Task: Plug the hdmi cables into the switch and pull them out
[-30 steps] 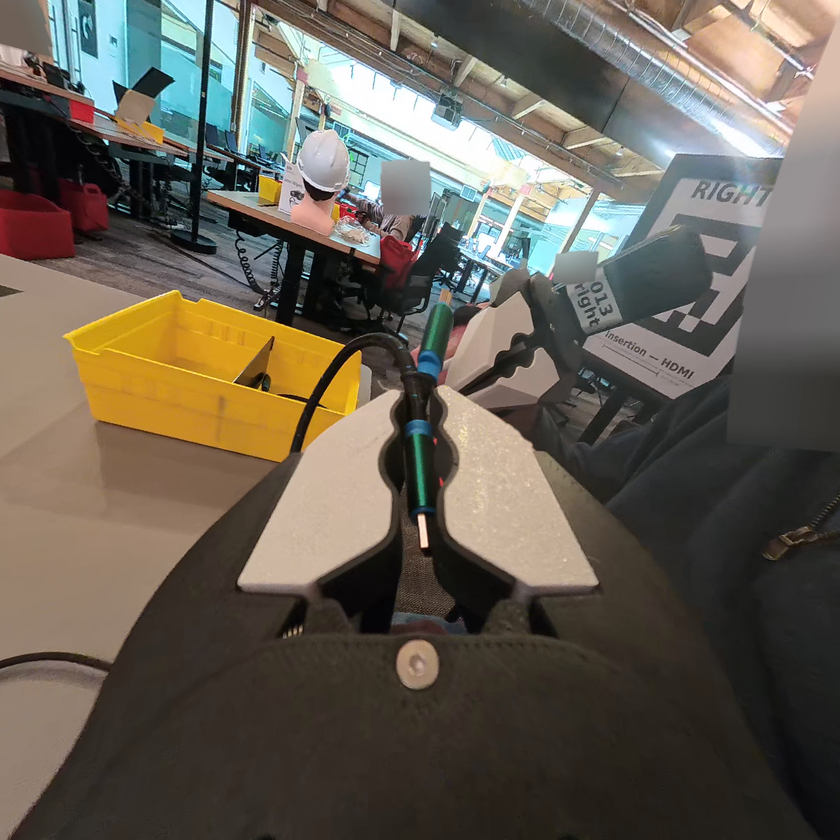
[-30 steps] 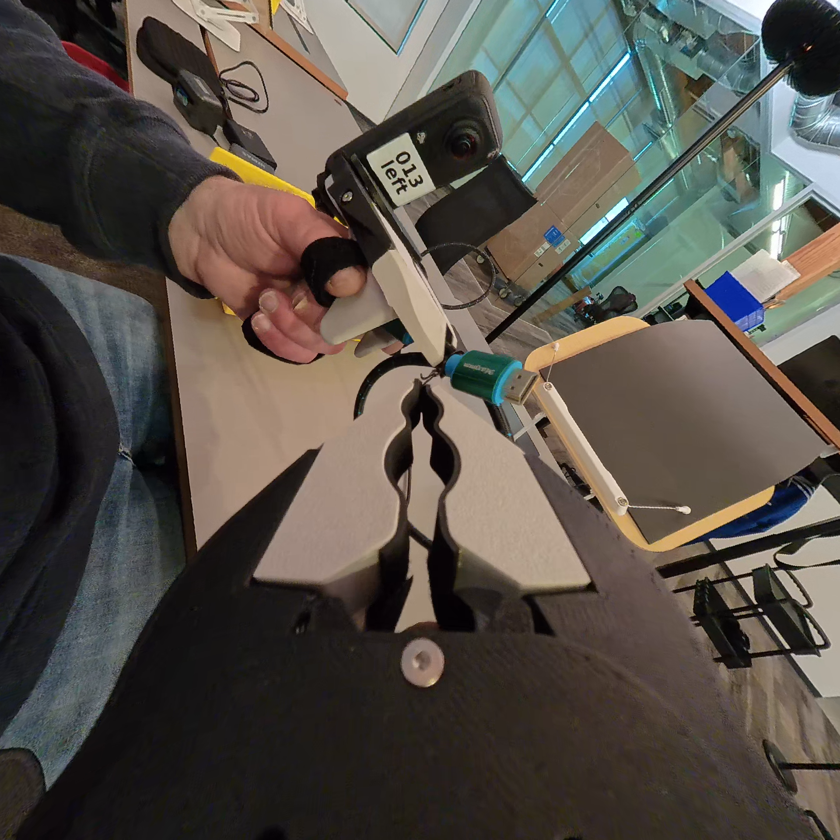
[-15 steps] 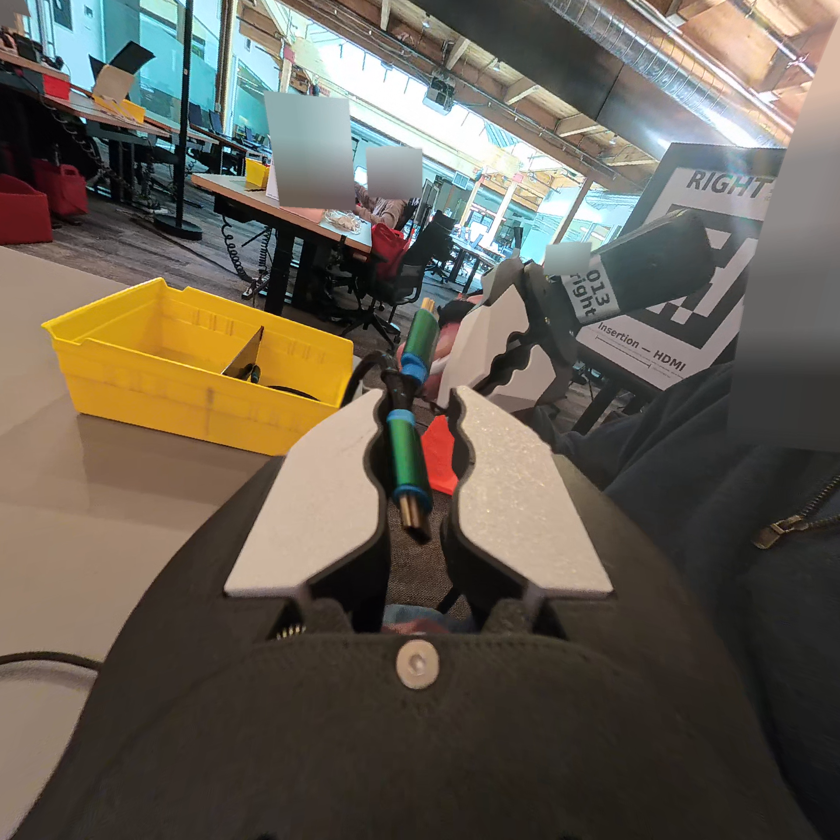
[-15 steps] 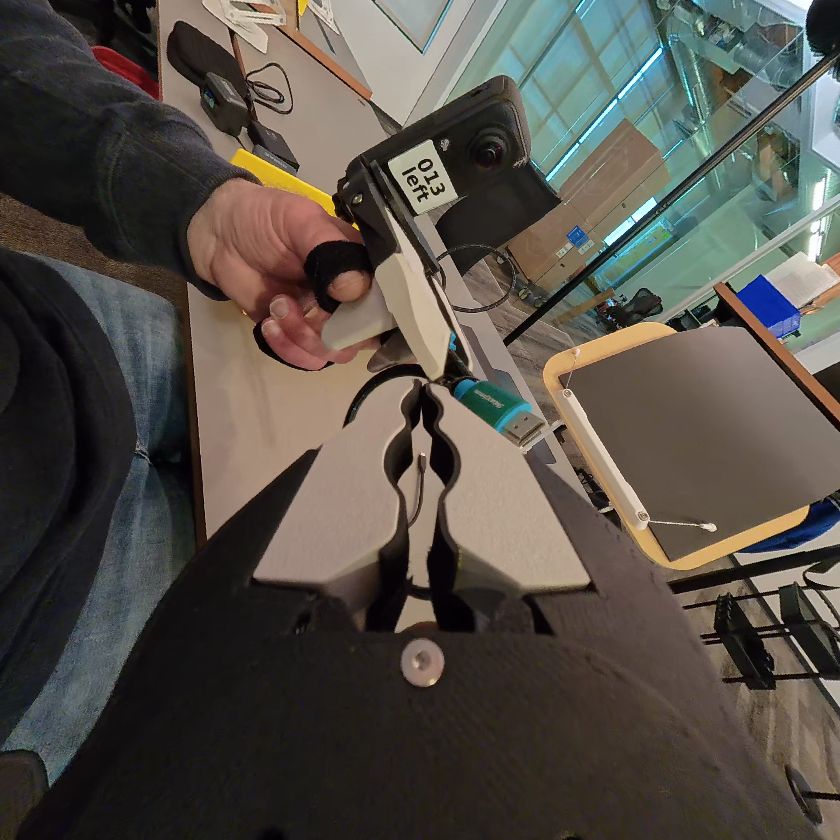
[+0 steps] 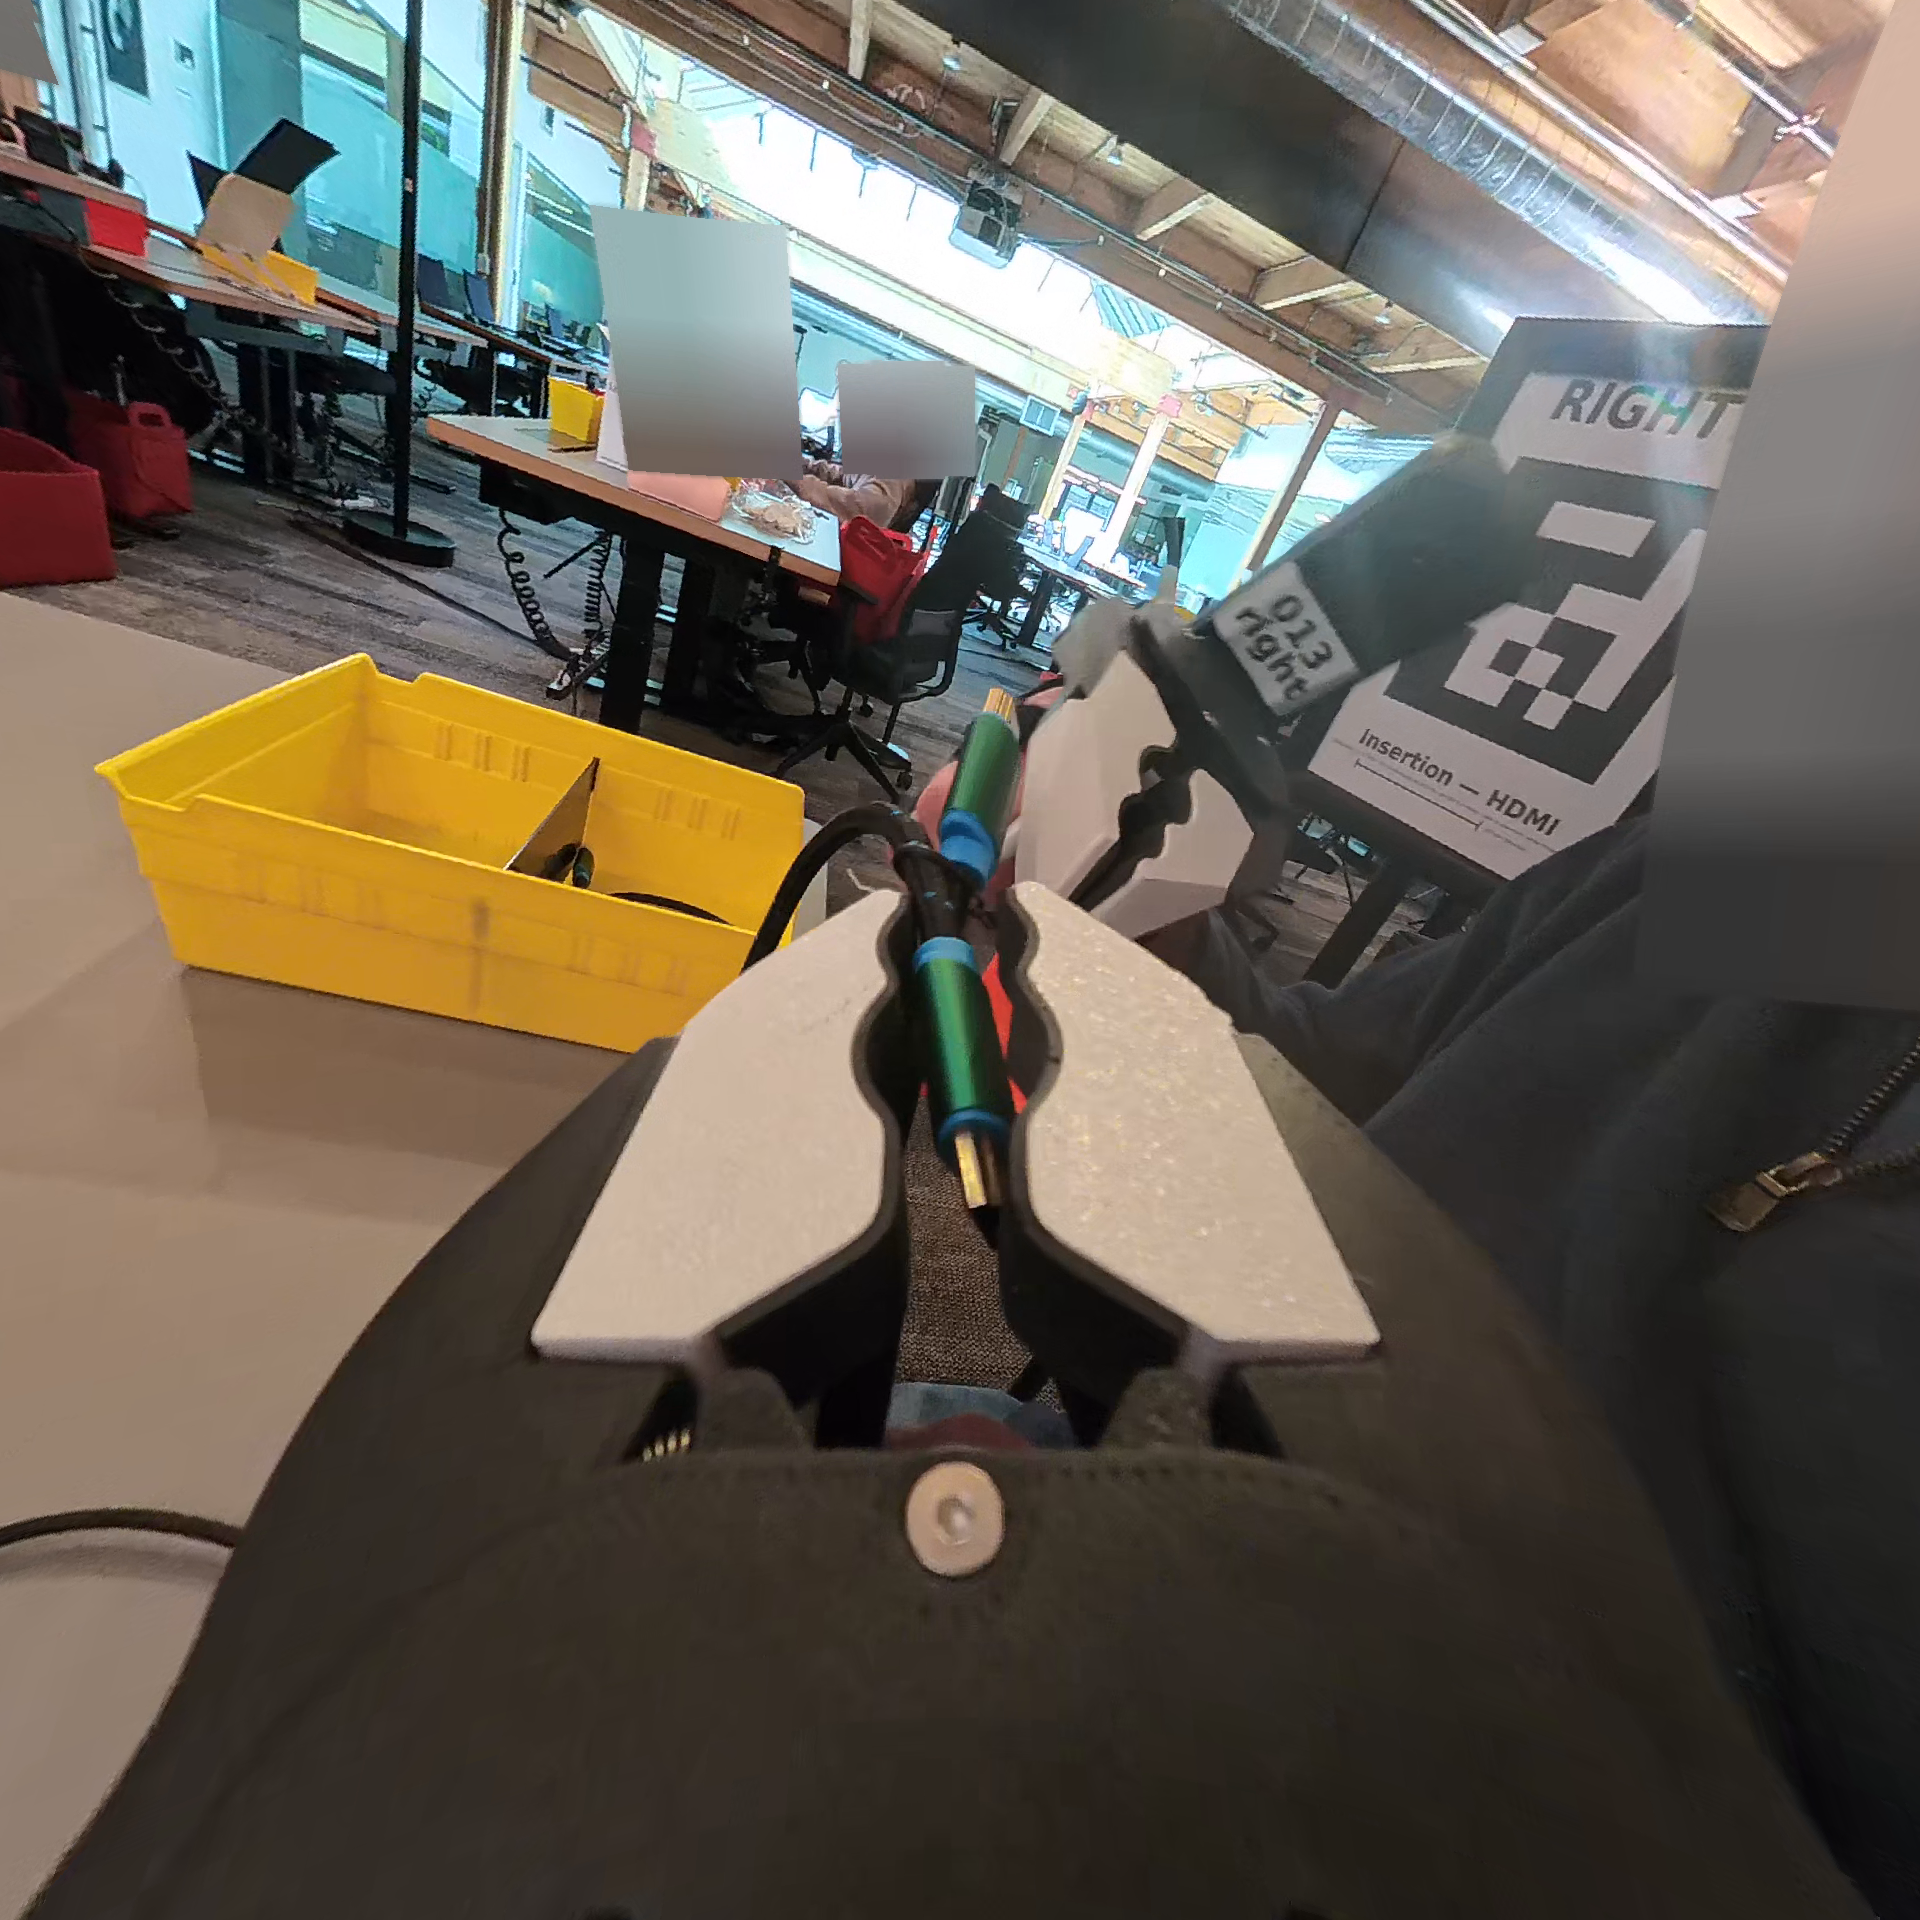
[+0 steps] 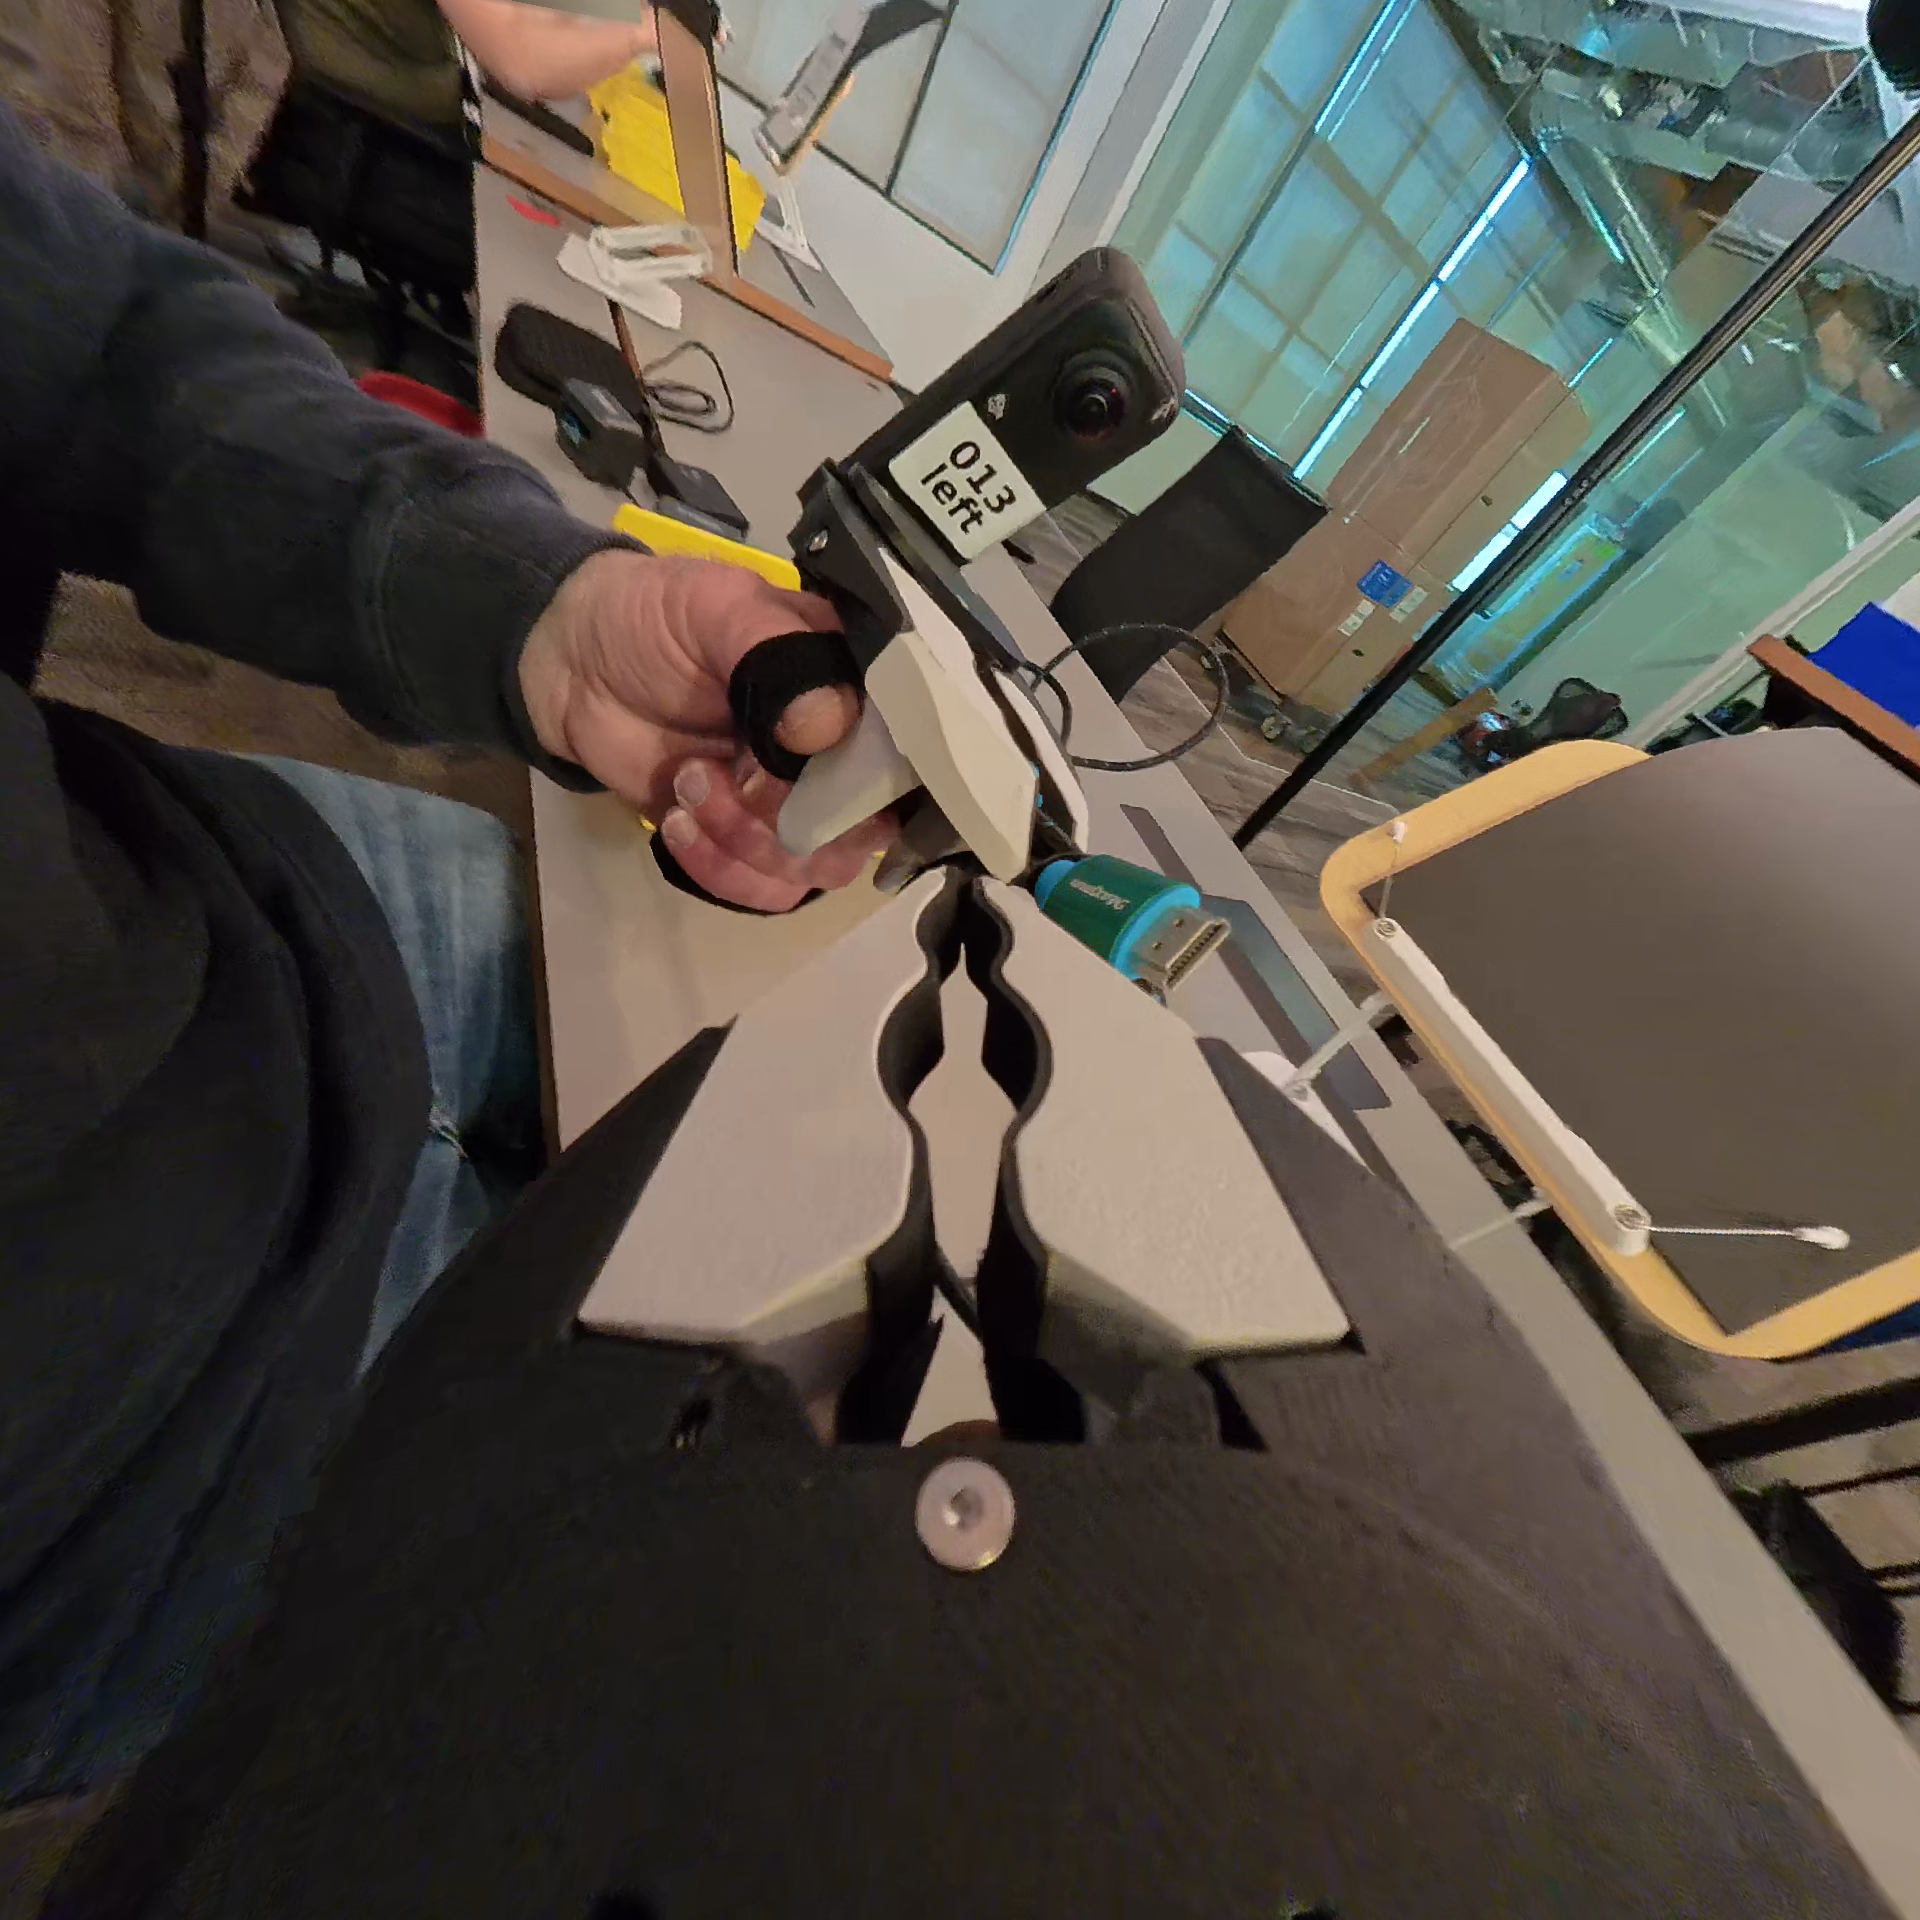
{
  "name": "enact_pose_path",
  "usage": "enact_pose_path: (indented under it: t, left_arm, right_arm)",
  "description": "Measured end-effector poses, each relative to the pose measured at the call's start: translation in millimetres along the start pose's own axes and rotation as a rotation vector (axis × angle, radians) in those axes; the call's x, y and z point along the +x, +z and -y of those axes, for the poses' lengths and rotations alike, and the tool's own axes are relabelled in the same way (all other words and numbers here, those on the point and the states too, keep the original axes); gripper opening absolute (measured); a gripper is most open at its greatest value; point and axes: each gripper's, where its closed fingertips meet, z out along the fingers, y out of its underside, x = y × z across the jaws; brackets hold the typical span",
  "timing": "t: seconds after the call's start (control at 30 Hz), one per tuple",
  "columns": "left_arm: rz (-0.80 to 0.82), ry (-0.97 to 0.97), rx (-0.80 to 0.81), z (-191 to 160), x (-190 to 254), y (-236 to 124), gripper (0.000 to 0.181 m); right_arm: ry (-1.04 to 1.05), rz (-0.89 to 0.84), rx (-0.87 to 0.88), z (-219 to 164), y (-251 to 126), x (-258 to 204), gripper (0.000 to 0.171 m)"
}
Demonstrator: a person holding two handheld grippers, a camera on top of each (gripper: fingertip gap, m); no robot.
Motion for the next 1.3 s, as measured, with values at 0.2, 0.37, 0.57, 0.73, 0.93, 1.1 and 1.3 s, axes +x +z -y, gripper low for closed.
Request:
enact_pose_path:
  t: [0.2, 0.37, 0.57, 0.73, 0.93, 1.1, 1.3]
  left_arm:
    - [-0.026, 0.029, 0.011, 2, 5, 0, 0.013]
    - [-0.035, 0.037, 0.016, 2, 4, -2, 0.013]
    - [-0.035, 0.044, 0.019, 2, 3, -3, 0.013]
    - [-0.036, 0.047, 0.020, 2, 2, -3, 0.014]
    - [-0.043, 0.042, 0.016, 1, 2, -3, 0.014]
    - [-0.004, 0.087, -0.019, -9, 1, 3, 0.022]
    - [-0.037, 0.037, 0.001, -4, 2, 1, 0.023]
  right_arm:
    - [0.137, 0.044, 0.105, 6, -3, 0, 0.000]
    - [0.230, 0.066, 0.165, 7, -4, 1, 0.000]
    - [0.294, 0.068, 0.196, 7, -3, 2, 0.000]
    - [0.322, 0.059, 0.208, 7, -2, 3, 0.000]
    - [0.331, 0.056, 0.214, 6, -2, 3, 0.000]
    - [0.328, 0.044, 0.218, 7, -5, 7, 0.000]
    - [0.322, 0.037, 0.203, 4, -5, 7, 0.000]
